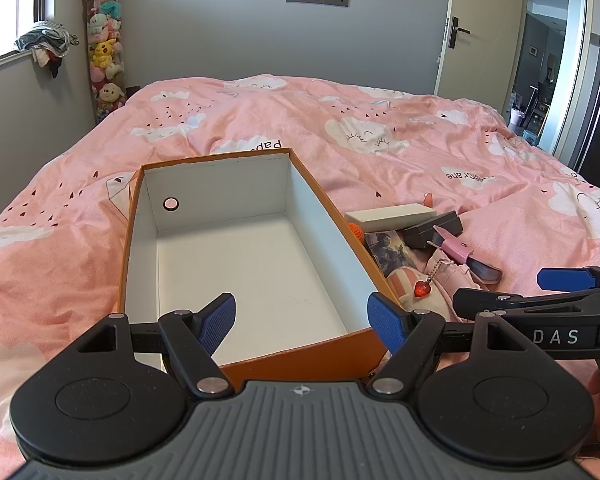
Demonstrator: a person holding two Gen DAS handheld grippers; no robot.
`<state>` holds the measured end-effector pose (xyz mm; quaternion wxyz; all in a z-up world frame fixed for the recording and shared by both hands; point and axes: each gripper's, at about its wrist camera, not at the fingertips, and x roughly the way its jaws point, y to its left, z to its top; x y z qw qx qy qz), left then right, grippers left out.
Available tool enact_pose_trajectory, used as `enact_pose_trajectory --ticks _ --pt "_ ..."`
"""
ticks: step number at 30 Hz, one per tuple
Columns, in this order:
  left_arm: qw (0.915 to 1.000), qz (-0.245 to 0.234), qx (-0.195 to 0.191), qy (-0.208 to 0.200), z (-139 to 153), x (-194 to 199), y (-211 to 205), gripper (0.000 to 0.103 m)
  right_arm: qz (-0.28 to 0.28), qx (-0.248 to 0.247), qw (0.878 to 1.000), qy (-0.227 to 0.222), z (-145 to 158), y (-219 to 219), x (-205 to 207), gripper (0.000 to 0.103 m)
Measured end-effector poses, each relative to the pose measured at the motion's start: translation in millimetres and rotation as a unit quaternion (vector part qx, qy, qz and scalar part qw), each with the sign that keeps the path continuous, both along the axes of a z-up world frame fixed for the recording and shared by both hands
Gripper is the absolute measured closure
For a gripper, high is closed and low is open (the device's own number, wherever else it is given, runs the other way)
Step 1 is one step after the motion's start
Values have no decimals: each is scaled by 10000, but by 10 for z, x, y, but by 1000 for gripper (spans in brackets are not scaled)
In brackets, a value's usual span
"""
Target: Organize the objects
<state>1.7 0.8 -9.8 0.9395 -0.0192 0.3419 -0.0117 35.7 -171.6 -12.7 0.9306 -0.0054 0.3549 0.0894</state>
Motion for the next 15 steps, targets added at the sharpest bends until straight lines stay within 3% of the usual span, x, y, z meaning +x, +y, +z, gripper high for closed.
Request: enact_pose_trajectory --ticks 15 --pt "10000 -4 1 7 -4 4 12 15 -6 3 10000 11 -16 2 2 1"
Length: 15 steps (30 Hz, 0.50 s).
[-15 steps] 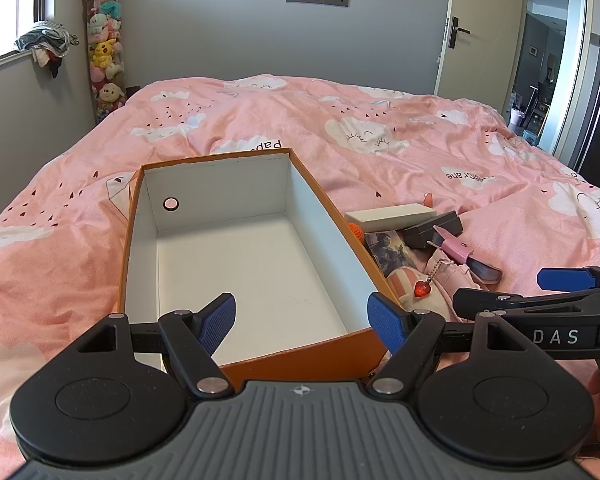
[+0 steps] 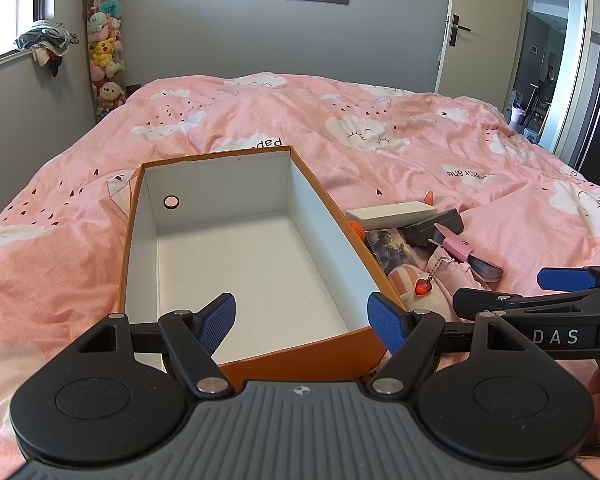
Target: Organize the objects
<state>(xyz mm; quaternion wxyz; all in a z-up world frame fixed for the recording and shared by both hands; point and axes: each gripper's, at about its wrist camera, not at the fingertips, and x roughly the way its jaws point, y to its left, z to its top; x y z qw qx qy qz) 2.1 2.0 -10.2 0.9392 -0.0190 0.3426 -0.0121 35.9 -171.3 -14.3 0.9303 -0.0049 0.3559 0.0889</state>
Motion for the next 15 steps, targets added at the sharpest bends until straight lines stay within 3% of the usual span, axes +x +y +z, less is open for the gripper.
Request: enact_pose_trajectory --ticks 15 --pt "10000 6 5 13 4 8 8 15 7 -8 10000 37 -36 8 -5 1"
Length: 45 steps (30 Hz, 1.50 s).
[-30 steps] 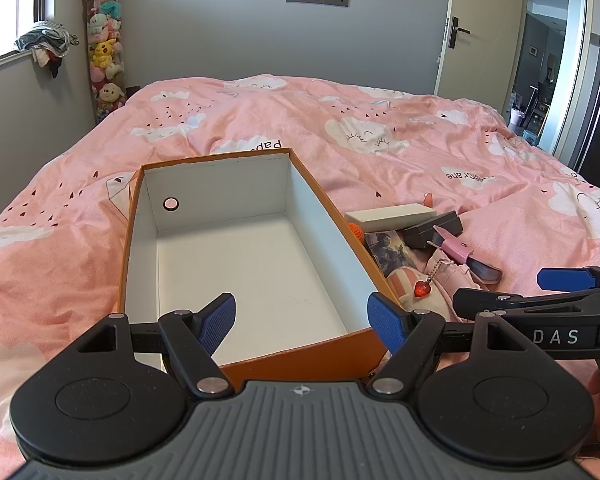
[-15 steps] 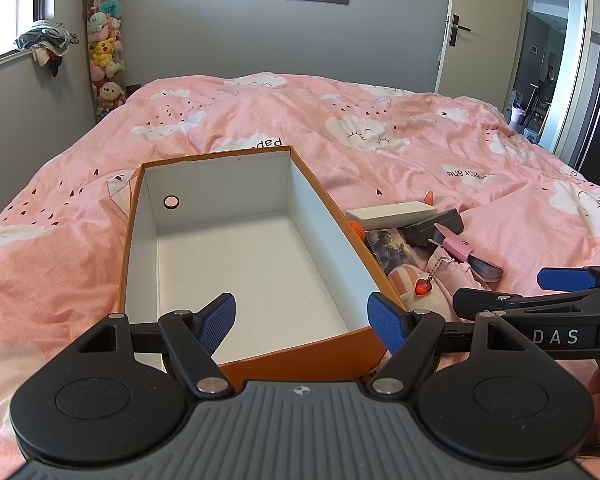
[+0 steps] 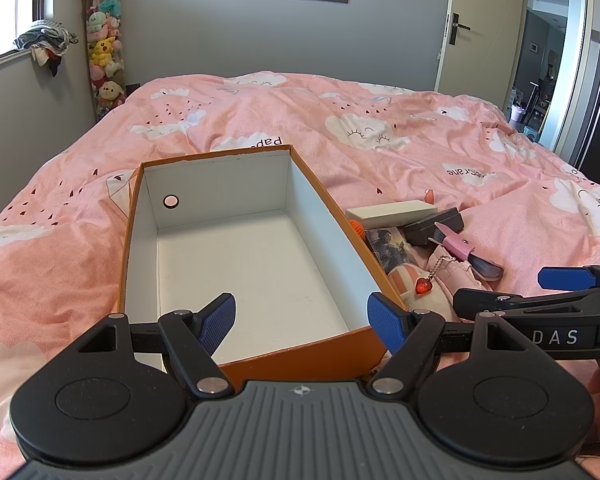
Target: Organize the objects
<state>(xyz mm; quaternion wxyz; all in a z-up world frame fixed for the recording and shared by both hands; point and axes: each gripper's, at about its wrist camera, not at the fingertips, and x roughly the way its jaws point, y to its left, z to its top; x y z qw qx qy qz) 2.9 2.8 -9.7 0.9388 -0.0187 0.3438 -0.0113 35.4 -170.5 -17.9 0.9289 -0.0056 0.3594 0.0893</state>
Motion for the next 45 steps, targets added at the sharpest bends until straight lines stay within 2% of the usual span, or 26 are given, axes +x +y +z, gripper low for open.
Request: enact_pose_trajectory --ticks 16,23,28,31,33,34,40,45 --pt "10000 -3 13 19 -3 4 -15 15 -5 18 10000 14 3 -10 3 1" --pt "9999 -72 -71 25 -93 -27 -6 19 -23 40 10000 37 5 -28 3 1" --pt "9994 -322 -138 -9 -69 -52 -43 21 -80 249 9997 31 27 -119 2 1" --pt "9986 -516 -44 -64 -34 -51 -108 22 -174 399 9990 68 37 -198 34 1" --pt "9975 -703 -23 -60 -10 -2 -151 27 -222 465 9986 114 30 -251 63 1" --pt "9968 -795 -1 -52 -6 20 -172 33 -232 476 9985 135 25 -269 84 2" --pt "9898 -1407 -36 222 -17 247 -313 58 -272 540 9975 352 -36 -418 238 27" --pt "9819 -1805 -186 544 -47 506 -428 59 -278 422 9973 531 -127 -531 380 42"
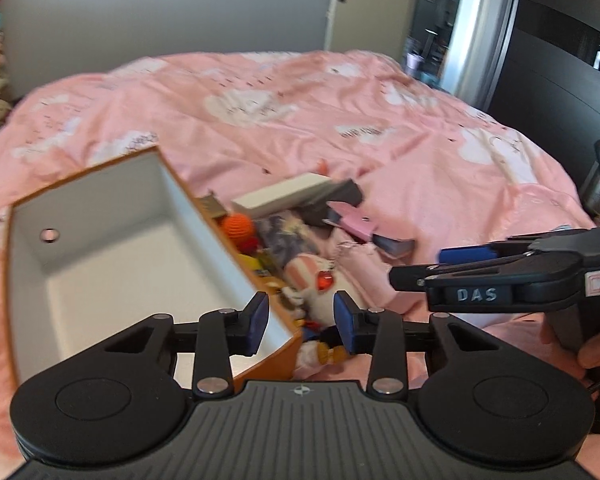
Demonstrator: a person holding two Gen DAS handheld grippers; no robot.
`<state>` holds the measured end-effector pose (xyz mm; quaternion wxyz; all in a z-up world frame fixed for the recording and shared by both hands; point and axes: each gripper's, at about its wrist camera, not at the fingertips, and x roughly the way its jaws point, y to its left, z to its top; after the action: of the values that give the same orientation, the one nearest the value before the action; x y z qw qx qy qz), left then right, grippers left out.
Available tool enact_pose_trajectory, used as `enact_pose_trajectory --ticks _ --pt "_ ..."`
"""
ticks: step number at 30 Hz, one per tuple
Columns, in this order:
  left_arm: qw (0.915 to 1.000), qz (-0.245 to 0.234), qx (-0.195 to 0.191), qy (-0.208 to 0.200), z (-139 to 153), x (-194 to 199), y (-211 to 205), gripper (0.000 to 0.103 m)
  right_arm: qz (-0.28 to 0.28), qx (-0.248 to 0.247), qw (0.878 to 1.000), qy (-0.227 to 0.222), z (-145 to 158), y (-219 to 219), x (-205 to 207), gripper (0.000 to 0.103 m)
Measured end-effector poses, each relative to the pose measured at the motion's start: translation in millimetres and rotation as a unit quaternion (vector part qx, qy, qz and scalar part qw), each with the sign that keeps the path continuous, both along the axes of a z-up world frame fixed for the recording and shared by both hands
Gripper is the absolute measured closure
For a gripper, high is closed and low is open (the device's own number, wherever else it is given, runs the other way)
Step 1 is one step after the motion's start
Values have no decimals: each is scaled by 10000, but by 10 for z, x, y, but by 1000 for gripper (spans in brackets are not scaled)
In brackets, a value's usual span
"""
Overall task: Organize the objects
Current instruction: 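Grasp the pink snap wallet with the right tool while the left grasps the pink backpack keychain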
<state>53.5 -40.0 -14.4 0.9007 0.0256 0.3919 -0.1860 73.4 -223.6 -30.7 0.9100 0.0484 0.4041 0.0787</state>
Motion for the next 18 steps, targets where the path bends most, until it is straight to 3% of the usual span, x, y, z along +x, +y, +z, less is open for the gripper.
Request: enact_pose_trajectory --ticks 7,18 --pt "9988 -286 -18 401 -60 383 -154 63 183 -184 9996 76 -54 -86 251 50" --pt "9921 -436 -438 1088 -218 876 -359 64 433 -562 9970 315 -216 -150 755 61"
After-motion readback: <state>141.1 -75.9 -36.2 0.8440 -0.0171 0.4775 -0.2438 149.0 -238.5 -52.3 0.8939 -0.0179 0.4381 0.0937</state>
